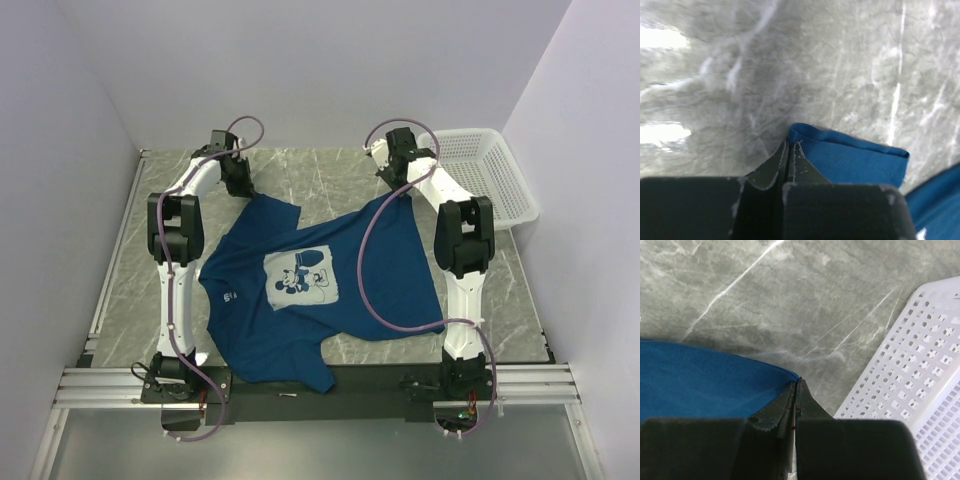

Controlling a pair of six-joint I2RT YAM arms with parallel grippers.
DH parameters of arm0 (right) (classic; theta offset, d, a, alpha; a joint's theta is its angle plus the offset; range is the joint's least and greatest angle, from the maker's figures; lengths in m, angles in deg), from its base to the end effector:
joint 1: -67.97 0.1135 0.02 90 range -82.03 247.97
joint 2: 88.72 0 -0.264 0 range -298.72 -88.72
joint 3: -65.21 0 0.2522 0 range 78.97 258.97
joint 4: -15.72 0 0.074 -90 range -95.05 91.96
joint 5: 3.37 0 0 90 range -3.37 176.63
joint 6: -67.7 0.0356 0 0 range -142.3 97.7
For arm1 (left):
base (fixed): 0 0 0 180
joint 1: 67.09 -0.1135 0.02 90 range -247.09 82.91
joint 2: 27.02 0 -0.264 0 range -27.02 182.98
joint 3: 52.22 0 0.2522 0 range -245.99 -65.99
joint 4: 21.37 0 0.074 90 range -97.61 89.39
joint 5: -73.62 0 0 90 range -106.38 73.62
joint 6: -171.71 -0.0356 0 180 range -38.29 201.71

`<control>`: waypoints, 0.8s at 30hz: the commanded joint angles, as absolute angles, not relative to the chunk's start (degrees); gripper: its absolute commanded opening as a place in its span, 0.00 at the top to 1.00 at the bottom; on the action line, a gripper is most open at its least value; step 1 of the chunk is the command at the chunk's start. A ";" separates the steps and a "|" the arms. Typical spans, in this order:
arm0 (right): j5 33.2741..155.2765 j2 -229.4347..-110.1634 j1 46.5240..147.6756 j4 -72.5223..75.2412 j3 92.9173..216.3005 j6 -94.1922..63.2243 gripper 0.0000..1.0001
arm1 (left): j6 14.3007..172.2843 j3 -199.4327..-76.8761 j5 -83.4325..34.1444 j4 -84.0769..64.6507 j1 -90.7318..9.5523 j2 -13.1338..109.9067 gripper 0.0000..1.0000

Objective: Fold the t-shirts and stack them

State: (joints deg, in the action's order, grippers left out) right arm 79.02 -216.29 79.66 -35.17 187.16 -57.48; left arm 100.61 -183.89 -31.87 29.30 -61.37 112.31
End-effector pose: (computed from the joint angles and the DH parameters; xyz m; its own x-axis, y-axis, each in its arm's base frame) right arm 0.4830 0.0951 0.2069 -0.5930 -0.7059 -0.3874 -0.5762 0.7081 -0.4082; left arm 0.5235 -0.0620 0.1598 -0.8775 -0.2258 -0.4231 -0.0514 0.9214 -0.3851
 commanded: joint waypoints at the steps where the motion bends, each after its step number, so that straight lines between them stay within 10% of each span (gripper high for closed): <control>1: 80.30 -215.20 79.14 -36.54 190.33 -56.31 1.00 | 99.90 -183.23 -36.59 33.17 -60.94 113.35 1.00; 15: 89.35 -183.58 78.43 -42.08 193.76 -56.93 1.00 | 115.19 -156.70 -21.84 0.40 -61.29 45.80 1.00; 24: 91.73 -154.84 78.34 -39.71 199.73 -56.67 1.00 | 116.61 -165.19 -14.36 -2.25 -61.20 20.45 0.99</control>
State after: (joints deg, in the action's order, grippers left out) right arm 90.93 -159.44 78.80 -39.39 197.91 -57.22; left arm 115.03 -165.16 -18.01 -4.98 -61.24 18.39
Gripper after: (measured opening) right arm 0.007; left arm 0.014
